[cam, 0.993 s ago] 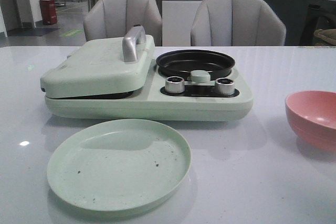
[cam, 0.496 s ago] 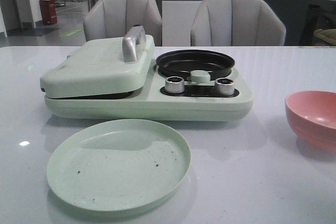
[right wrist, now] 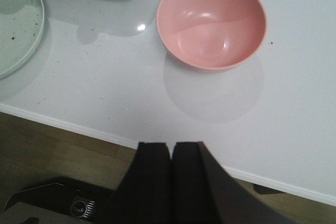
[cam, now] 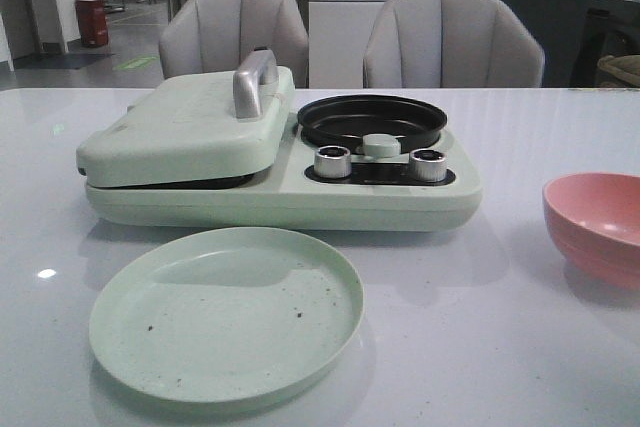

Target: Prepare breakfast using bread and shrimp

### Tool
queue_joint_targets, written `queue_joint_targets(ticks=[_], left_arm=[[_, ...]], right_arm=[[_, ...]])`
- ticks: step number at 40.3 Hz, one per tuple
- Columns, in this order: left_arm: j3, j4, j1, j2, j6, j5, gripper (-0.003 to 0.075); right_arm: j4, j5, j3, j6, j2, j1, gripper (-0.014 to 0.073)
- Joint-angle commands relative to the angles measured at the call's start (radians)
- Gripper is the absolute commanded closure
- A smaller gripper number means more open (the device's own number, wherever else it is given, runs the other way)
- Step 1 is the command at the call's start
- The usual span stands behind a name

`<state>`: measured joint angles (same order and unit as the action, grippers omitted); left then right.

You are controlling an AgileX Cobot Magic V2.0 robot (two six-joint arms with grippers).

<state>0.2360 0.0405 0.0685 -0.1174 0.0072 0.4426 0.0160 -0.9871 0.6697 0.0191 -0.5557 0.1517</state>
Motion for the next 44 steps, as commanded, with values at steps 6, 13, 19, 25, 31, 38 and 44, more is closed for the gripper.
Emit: queue_joint_targets(ticks=[6,13,19,25,31,38,44], left_arm=[[-0.149,0.026,-0.026,0.126,-0.007,-0.25,0.062],[-0.226,0.032,-0.026,0.143,-0.007,-0.355,0.062],[-0.244,0.028,-0.024,0.143,-0.007,-0.377,0.062],[-0.244,0.028,-0.026,0.141,-0.007,-0.377,0.062],[-0.244,0.026,-0.026,0.142,-0.007,-0.375,0.062],[-0.244,-0.001,-0.026,0.142,-0.007,-0.418,0.062],[-0.244,0.012,-0.026,0.142,0.052,-0.506,0.062]], right_arm=[[0.0,0.064,0.025,0.0,-0.002,0.001,0.0559],[0.0,0.062,0.025,0.0,-0.002,0.001,0.0559],[0.0,0.061,0.025,0.0,-0.002,0.001,0.0559],[0.0,0.061,0.025,0.0,-0.002,0.001,0.0559],[0.0,0.061,0.025,0.0,-0.002,0.001,0.0559],[0.0,0.061,0.025,0.0,-0.002,0.001,0.0559],[0.0,0.061,0.025,0.0,-0.002,0.001,0.0559]])
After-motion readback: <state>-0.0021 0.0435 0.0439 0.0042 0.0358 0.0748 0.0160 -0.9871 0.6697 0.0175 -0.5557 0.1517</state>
